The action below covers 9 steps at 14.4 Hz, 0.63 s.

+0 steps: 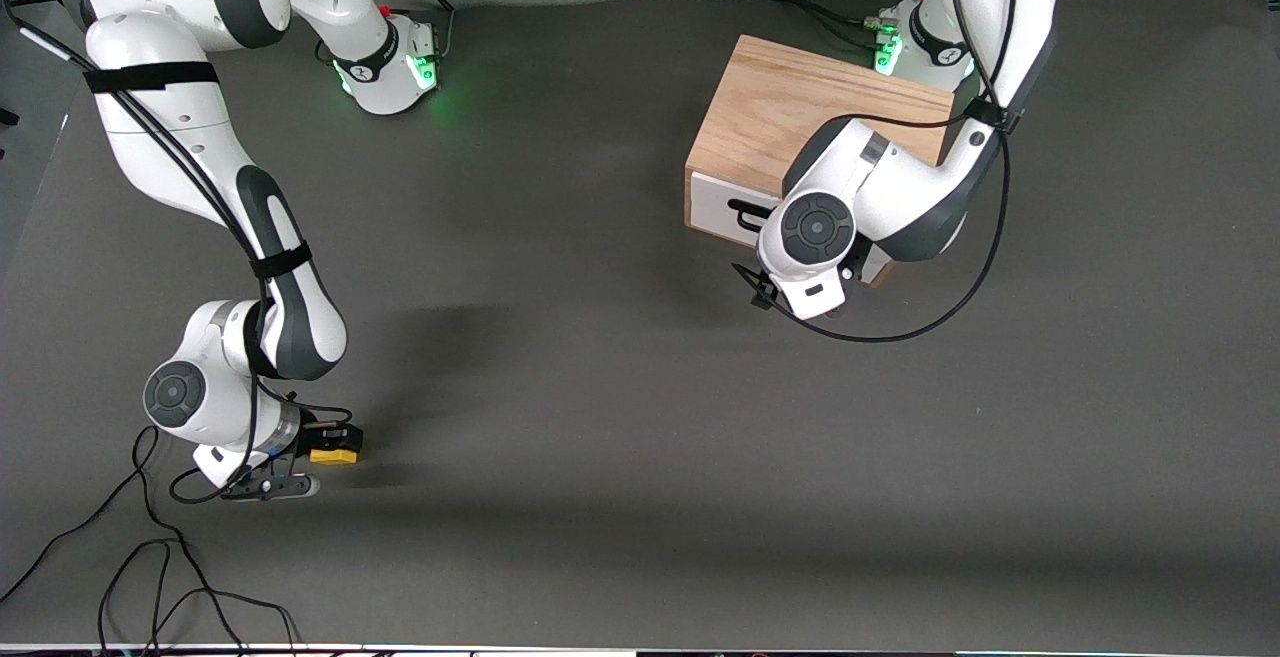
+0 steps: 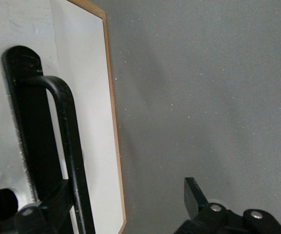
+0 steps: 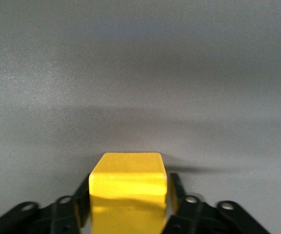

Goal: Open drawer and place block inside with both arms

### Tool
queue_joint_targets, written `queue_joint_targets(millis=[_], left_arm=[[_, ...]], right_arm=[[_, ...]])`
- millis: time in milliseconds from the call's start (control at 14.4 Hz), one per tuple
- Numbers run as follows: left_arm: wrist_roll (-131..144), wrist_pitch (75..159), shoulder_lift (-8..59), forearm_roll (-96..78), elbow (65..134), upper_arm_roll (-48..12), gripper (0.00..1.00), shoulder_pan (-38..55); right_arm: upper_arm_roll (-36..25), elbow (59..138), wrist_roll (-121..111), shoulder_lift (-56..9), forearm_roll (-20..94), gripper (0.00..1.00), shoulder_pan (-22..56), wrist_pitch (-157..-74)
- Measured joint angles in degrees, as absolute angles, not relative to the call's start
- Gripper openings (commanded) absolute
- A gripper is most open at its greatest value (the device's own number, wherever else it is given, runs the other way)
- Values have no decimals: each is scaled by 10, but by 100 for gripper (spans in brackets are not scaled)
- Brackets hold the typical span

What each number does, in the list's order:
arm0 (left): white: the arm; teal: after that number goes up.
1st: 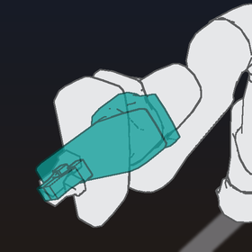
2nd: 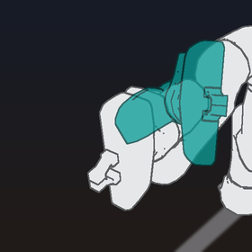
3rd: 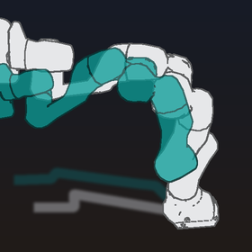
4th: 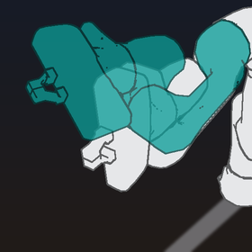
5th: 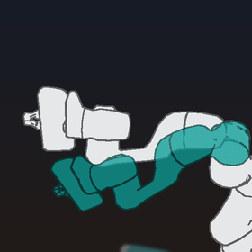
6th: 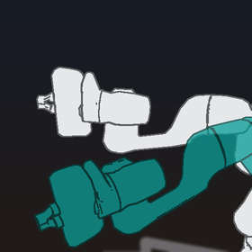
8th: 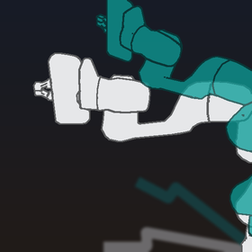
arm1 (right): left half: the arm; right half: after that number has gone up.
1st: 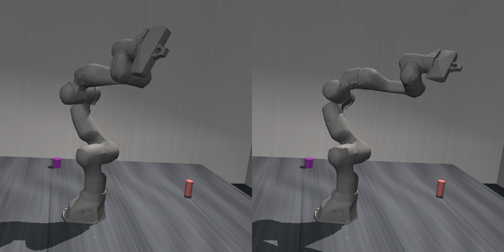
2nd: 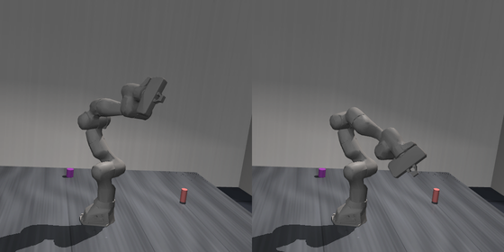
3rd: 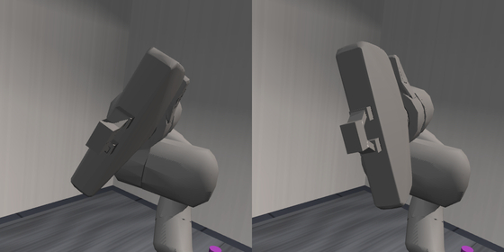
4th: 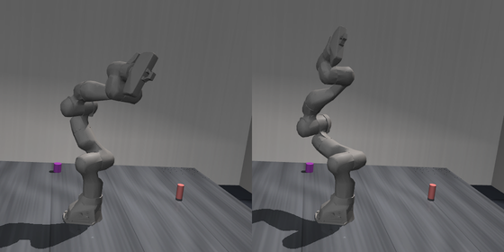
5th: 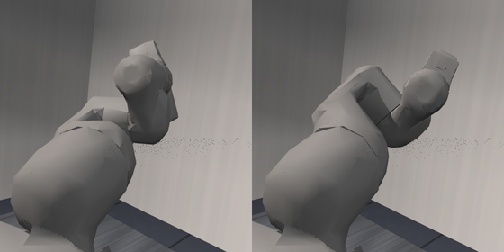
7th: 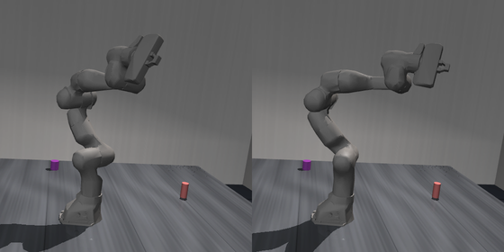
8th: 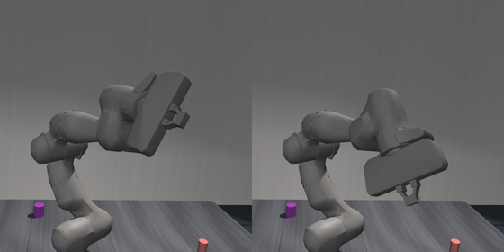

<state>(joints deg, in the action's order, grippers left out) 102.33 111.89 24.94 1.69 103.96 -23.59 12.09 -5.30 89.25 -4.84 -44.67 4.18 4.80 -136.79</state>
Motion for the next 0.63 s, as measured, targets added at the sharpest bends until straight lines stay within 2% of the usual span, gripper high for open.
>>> queue_joint_targets(millis=[278, 626], left_arm=[[1025, 1120, 267, 33, 1008, -237, 100, 122], [1025, 1111, 300, 51, 964, -237, 100, 130]], right_arm=[[-53, 892, -48, -447, 42, 2, 48, -1370], [-53, 886, -48, -437, 42, 0, 48, -1363]])
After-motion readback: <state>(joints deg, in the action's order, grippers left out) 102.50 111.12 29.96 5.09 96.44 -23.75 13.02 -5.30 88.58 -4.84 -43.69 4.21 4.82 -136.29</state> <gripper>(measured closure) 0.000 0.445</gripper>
